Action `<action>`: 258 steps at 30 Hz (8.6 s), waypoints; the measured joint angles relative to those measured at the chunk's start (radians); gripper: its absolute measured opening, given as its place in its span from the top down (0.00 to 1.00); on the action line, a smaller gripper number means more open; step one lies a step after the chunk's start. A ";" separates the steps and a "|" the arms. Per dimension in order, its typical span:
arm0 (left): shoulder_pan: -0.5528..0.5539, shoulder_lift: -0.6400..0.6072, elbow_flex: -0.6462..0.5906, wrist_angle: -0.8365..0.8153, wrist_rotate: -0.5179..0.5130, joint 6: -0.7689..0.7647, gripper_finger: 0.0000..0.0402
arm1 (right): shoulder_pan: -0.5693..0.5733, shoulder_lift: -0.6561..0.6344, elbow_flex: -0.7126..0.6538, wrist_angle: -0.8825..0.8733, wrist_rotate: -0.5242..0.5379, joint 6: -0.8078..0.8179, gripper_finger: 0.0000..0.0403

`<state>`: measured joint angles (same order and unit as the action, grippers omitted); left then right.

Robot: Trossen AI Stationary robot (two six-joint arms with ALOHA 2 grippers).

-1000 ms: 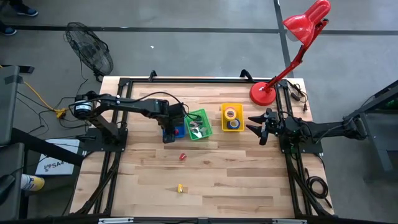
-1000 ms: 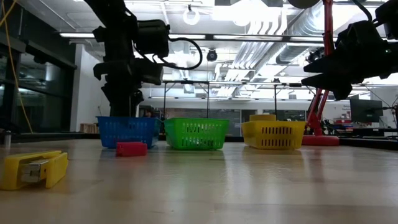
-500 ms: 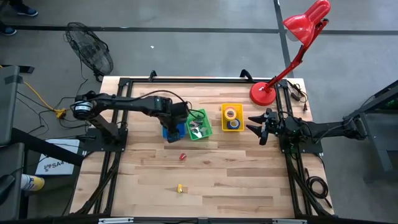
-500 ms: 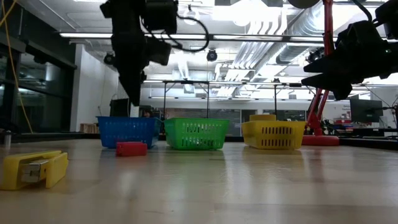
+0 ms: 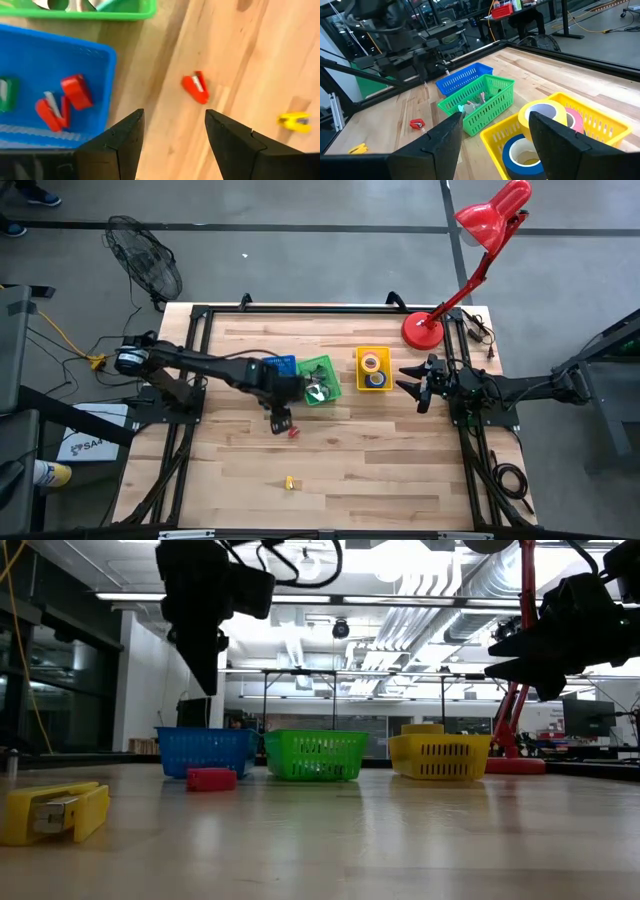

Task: Pick and place Stapler, Stapler remover, tape
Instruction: Put the red stapler into the blue bin, then put the yellow stapler into the blue bin

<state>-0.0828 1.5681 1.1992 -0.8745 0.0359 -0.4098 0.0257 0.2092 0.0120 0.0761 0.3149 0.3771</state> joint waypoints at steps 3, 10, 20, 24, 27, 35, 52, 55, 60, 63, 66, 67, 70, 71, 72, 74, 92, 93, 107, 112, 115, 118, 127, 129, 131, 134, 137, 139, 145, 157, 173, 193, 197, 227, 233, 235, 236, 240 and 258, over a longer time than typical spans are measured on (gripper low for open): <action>-0.037 0.000 0.000 0.021 -0.024 -0.104 0.49 | 0.000 0.000 0.000 0.000 0.000 0.000 0.45; -0.083 0.016 0.000 0.065 -0.062 -0.246 0.49 | 0.000 0.000 0.000 0.000 0.000 0.000 0.45; -0.083 0.080 -0.002 0.097 -0.043 -0.253 0.49 | 0.000 0.003 0.000 -0.001 0.000 0.000 0.45; -0.083 0.124 -0.001 0.103 -0.019 -0.255 0.49 | 0.000 0.008 0.000 -0.004 -0.004 0.000 0.45; -0.083 0.163 0.000 0.134 -0.011 -0.254 0.49 | 0.000 0.013 0.000 -0.002 -0.008 0.000 0.45; -0.089 0.215 0.000 0.172 -0.009 -0.250 0.49 | 0.000 0.029 0.000 -0.002 -0.008 0.000 0.45; -0.102 0.300 0.003 0.212 -0.026 -0.249 0.49 | 0.000 0.050 0.000 0.000 -0.011 0.000 0.45; -0.102 0.321 0.003 0.198 -0.021 -0.245 0.49 | 0.000 0.053 0.000 0.000 -0.011 0.000 0.45; -0.101 0.322 0.004 0.193 -0.029 -0.227 0.49 | 0.000 0.053 0.000 0.002 -0.011 0.000 0.45; -0.102 0.323 0.004 0.183 -0.038 -0.216 0.49 | 0.000 0.053 0.000 -0.002 -0.013 0.000 0.45; -0.102 0.324 0.003 0.176 -0.026 -0.195 0.52 | 0.000 0.053 0.000 -0.002 -0.012 0.000 0.45; -0.104 0.324 0.003 0.174 -0.022 -0.193 0.54 | 0.000 0.053 0.000 -0.002 -0.012 0.000 0.45; -0.108 0.325 0.002 0.171 -0.028 -0.193 0.60 | 0.000 0.053 0.000 -0.002 -0.012 0.000 0.45; -0.108 0.325 0.002 0.168 -0.030 -0.191 0.63 | 0.000 0.053 0.000 -0.002 -0.011 0.000 0.45; -0.108 0.325 0.002 0.166 -0.030 -0.184 0.65 | 0.000 0.053 0.000 -0.002 -0.011 0.000 0.45; -0.108 0.325 0.001 0.166 -0.025 -0.168 0.69 | 0.000 0.053 0.000 -0.002 -0.011 0.000 0.45; -0.107 0.109 -0.005 0.017 -0.020 -0.144 0.83 | 0.000 0.053 0.000 -0.003 -0.011 0.000 0.45; -0.107 0.087 -0.004 0.017 -0.035 -0.147 0.83 | 0.000 0.053 0.000 -0.003 -0.011 0.000 0.45; 0.100 0.015 -0.001 -0.050 -0.173 -0.134 0.83 | 0.000 0.058 0.000 -0.002 -0.011 0.000 0.45; 0.203 0.024 -0.001 -0.060 -0.203 -0.065 0.83 | 0.000 0.059 0.000 -0.002 -0.011 0.000 0.45; 0.265 0.043 -0.001 -0.062 -0.200 -0.005 0.83 | 0.000 0.059 0.000 -0.003 -0.011 0.000 0.45; 0.311 0.068 -0.001 -0.061 -0.189 0.073 0.83 | 0.000 0.059 0.000 -0.003 -0.011 0.000 0.45; 0.334 0.170 -0.001 -0.053 -0.153 0.291 0.83 | 0.000 0.059 0.000 -0.004 -0.011 0.000 0.45; 0.334 0.187 -0.001 -0.050 -0.165 0.292 0.83 | 0.000 0.059 0.000 -0.004 -0.011 0.000 0.45; 0.338 0.205 -0.001 -0.045 -0.183 0.278 0.83 | 0.000 0.059 0.000 -0.004 -0.011 0.000 0.45; 0.343 0.229 -0.001 -0.033 -0.185 0.275 0.83 | 0.000 0.059 0.000 -0.004 -0.011 0.000 0.45; 0.347 0.249 -0.001 -0.030 -0.181 0.275 0.83 | 0.000 0.059 0.000 -0.004 -0.011 0.000 0.45; 0.347 0.260 -0.001 -0.032 -0.180 0.275 0.83 | 0.000 0.059 0.000 -0.004 -0.011 0.000 0.45; 0.347 0.264 -0.001 -0.012 -0.179 0.275 0.78 | 0.000 0.059 0.000 -0.004 -0.011 0.000 0.45; 0.345 0.252 -0.001 -0.022 -0.143 0.291 0.60 | 0.000 0.059 0.000 -0.004 -0.011 0.000 0.45; 0.322 0.087 -0.001 -0.133 -0.062 0.448 0.59 | 0.000 0.059 0.000 -0.005 -0.011 0.000 0.45; -0.035 0.027 -0.001 0.078 0.292 0.964 0.59 | 0.000 0.059 0.000 -0.005 -0.011 0.000 0.45; -0.113 0.033 -0.001 0.167 0.236 1.024 0.59 | 0.000 0.059 0.000 -0.004 -0.011 0.000 0.45; -0.418 0.159 -0.002 0.370 0.120 1.199 0.59 | 0.000 0.066 0.000 -0.002 -0.011 0.000 0.45; -0.428 0.200 -0.001 0.448 0.131 1.228 0.59 | 0.000 0.064 0.000 -0.001 -0.011 0.000 0.45; -0.430 0.211 0.000 0.463 0.132 1.244 0.59 | 0.000 0.067 0.000 -0.001 -0.011 0.000 0.45; -0.431 0.217 -0.001 0.466 0.136 1.244 0.59 | 0.000 0.066 0.000 -0.003 -0.011 0.000 0.45; -0.431 0.242 -0.001 0.452 0.145 1.245 0.59 | 0.000 0.065 0.000 -0.003 -0.011 0.000 0.45; -0.429 0.317 -0.002 0.451 0.133 1.323 0.41 | 0.000 0.066 0.000 -0.001 -0.011 0.000 0.45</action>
<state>-0.5114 1.8850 1.1974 -0.4239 0.1689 0.9128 0.0261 0.2749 0.0119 0.0750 0.3038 0.3771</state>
